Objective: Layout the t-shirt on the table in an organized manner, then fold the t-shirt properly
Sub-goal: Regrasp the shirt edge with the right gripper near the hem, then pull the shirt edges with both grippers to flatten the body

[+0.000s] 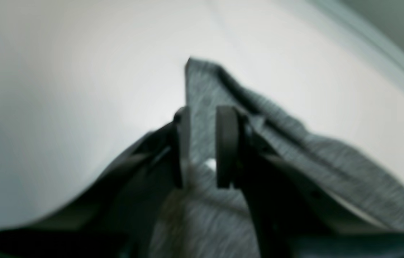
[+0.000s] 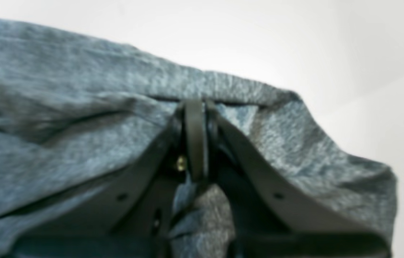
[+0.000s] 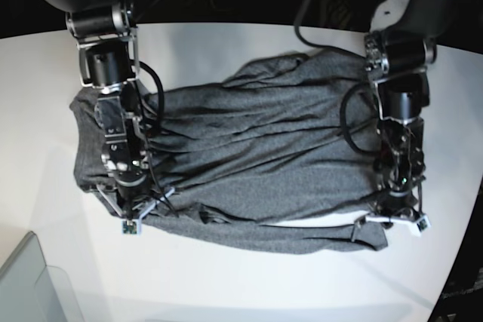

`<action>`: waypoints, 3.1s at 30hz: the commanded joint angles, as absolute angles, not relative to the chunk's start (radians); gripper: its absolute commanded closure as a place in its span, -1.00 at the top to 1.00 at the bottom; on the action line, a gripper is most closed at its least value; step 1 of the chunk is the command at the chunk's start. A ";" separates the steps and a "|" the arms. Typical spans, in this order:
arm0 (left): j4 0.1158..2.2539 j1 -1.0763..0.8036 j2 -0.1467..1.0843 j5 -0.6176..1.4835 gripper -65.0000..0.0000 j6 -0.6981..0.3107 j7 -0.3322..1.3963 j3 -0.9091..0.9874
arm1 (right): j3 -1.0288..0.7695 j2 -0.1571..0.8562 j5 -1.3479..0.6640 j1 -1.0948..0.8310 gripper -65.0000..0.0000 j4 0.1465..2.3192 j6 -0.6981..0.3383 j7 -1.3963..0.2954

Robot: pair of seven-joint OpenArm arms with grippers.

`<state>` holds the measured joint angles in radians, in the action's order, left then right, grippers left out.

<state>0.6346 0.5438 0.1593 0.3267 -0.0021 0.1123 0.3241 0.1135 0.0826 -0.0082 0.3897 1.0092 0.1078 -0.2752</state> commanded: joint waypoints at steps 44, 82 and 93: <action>0.730 0.611 0.143 0.179 -0.60 -0.005 0.145 0.331 | 0.012 0.119 -0.001 -0.071 -1.00 1.570 0.116 -0.320; 0.438 0.691 0.182 0.179 -0.61 -0.005 0.001 0.325 | -0.105 0.120 -0.001 -0.266 -1.00 1.489 0.114 -0.314; 1.161 0.321 0.186 0.334 -0.61 -0.005 0.397 0.332 | -0.136 0.156 -0.001 -0.232 -1.00 1.563 0.114 -0.314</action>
<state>1.1526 0.2813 0.1707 0.3367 0.0025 0.4347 0.3309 -0.1329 0.1463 -0.0055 -0.2432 1.5398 0.1081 -0.3481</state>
